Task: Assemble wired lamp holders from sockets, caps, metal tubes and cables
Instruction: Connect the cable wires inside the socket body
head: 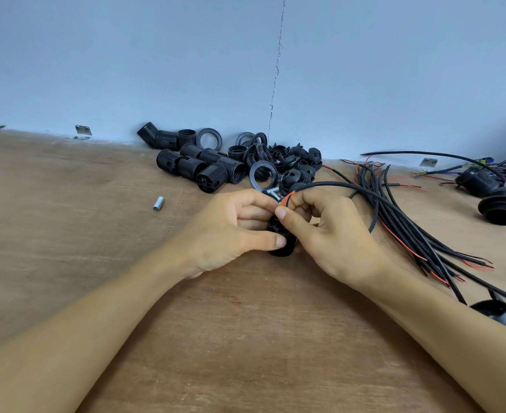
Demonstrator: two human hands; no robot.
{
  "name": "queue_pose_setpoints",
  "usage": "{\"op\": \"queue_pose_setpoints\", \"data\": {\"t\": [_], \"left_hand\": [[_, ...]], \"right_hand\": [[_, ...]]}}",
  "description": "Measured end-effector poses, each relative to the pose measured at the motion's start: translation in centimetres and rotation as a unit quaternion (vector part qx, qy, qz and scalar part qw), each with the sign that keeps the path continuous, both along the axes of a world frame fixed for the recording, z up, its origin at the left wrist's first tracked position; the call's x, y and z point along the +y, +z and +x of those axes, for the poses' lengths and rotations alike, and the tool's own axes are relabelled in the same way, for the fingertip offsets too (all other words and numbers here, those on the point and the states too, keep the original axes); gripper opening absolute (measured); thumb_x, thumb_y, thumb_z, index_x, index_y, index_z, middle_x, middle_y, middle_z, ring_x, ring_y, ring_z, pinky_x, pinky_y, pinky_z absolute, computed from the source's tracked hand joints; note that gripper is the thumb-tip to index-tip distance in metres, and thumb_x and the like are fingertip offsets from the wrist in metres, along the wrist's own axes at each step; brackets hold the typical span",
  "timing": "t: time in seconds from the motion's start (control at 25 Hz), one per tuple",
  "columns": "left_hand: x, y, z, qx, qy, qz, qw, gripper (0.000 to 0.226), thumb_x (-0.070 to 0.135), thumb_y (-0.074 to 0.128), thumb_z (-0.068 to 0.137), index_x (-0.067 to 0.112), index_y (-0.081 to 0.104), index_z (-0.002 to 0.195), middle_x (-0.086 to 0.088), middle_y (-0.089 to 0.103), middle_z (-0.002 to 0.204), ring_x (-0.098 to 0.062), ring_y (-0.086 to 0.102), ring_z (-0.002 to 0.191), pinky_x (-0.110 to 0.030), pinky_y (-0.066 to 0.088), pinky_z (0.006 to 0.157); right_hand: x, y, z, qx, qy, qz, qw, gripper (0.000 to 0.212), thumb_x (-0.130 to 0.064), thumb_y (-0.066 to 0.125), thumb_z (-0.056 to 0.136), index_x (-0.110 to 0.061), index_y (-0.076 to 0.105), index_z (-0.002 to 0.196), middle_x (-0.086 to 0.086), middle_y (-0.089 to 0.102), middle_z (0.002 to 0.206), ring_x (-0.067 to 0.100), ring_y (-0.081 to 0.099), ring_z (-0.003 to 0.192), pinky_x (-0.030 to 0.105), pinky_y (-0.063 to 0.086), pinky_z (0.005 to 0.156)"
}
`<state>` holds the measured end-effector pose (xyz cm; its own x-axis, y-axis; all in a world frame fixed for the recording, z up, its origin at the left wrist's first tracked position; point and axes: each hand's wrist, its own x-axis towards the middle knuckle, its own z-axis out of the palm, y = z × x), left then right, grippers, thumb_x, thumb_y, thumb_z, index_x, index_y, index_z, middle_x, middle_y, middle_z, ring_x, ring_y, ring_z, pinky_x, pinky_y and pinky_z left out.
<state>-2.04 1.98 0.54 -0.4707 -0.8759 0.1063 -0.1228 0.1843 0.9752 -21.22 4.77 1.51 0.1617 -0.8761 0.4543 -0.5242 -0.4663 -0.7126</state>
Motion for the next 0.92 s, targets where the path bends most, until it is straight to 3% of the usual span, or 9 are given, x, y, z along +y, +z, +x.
{"op": "queue_pose_setpoints", "data": {"t": [0.16,0.28,0.36,0.6,0.68,0.8,0.92], "left_hand": [[0.1,-0.1,-0.1,-0.007,0.018,-0.007,1.0,0.047,0.019,0.087,0.066,0.022,0.067,0.109,0.005,0.078,0.112,-0.01,0.073,0.107,-0.034,0.056,0.098],[0.1,-0.2,-0.1,-0.008,0.017,-0.007,1.0,0.047,0.017,0.086,0.068,0.019,0.066,0.11,0.004,0.078,0.112,-0.011,0.073,0.107,-0.035,0.056,0.098],[0.2,-0.2,-0.1,-0.007,0.009,-0.008,1.0,0.045,0.013,0.085,0.072,0.016,0.065,0.112,0.002,0.078,0.112,-0.013,0.074,0.107,-0.035,0.056,0.097],[0.5,0.2,-0.2,-0.015,0.013,-0.014,1.0,0.044,0.003,0.084,0.08,0.017,0.064,0.116,0.0,0.078,0.112,-0.014,0.075,0.104,-0.035,0.057,0.096],[0.6,0.3,-0.3,-0.008,0.015,-0.017,1.0,0.049,0.006,0.085,0.077,0.018,0.064,0.119,-0.001,0.077,0.114,-0.015,0.074,0.106,-0.037,0.057,0.097],[0.7,0.2,-0.5,0.004,0.014,-0.035,0.999,0.054,0.003,0.081,0.077,0.025,0.065,0.124,0.007,0.077,0.115,-0.01,0.073,0.106,-0.029,0.056,0.095],[1.0,0.2,-1.3,0.039,0.031,-0.069,0.996,0.05,0.011,0.073,0.076,0.027,0.069,0.123,0.016,0.076,0.115,-0.004,0.072,0.107,-0.017,0.054,0.091]], "right_hand": [[0.1,0.0,-0.3,0.009,-0.003,-0.01,1.0,0.014,-0.021,0.067,0.095,-0.016,0.066,0.082,-0.004,0.057,0.063,0.021,0.056,0.065,0.044,0.054,0.062],[0.2,-0.1,-0.1,0.013,-0.002,-0.012,1.0,0.013,-0.021,0.068,0.095,-0.016,0.067,0.083,-0.011,0.054,0.063,0.006,0.05,0.062,0.022,0.044,0.058],[0.3,0.0,0.0,0.013,0.003,0.0,1.0,0.014,-0.02,0.067,0.095,-0.015,0.066,0.082,-0.011,0.052,0.062,0.005,0.046,0.061,0.016,0.038,0.057],[0.1,0.6,0.2,0.005,0.019,0.005,1.0,0.027,-0.018,0.069,0.094,-0.025,0.058,0.07,-0.014,0.048,0.058,0.004,0.043,0.06,0.017,0.038,0.059],[0.0,0.4,0.1,0.005,0.013,-0.001,1.0,0.023,-0.019,0.069,0.094,-0.022,0.061,0.073,-0.012,0.05,0.059,0.012,0.047,0.06,0.027,0.046,0.059],[0.0,0.1,-0.2,-0.017,0.006,0.01,1.0,0.014,-0.022,0.069,0.093,-0.017,0.067,0.08,0.0,0.059,0.063,0.028,0.059,0.065,0.046,0.056,0.06],[0.0,0.0,-0.4,-0.054,0.013,0.027,0.998,0.013,-0.023,0.07,0.093,-0.017,0.069,0.082,0.014,0.063,0.069,0.034,0.062,0.06,0.039,0.058,0.056]]}}
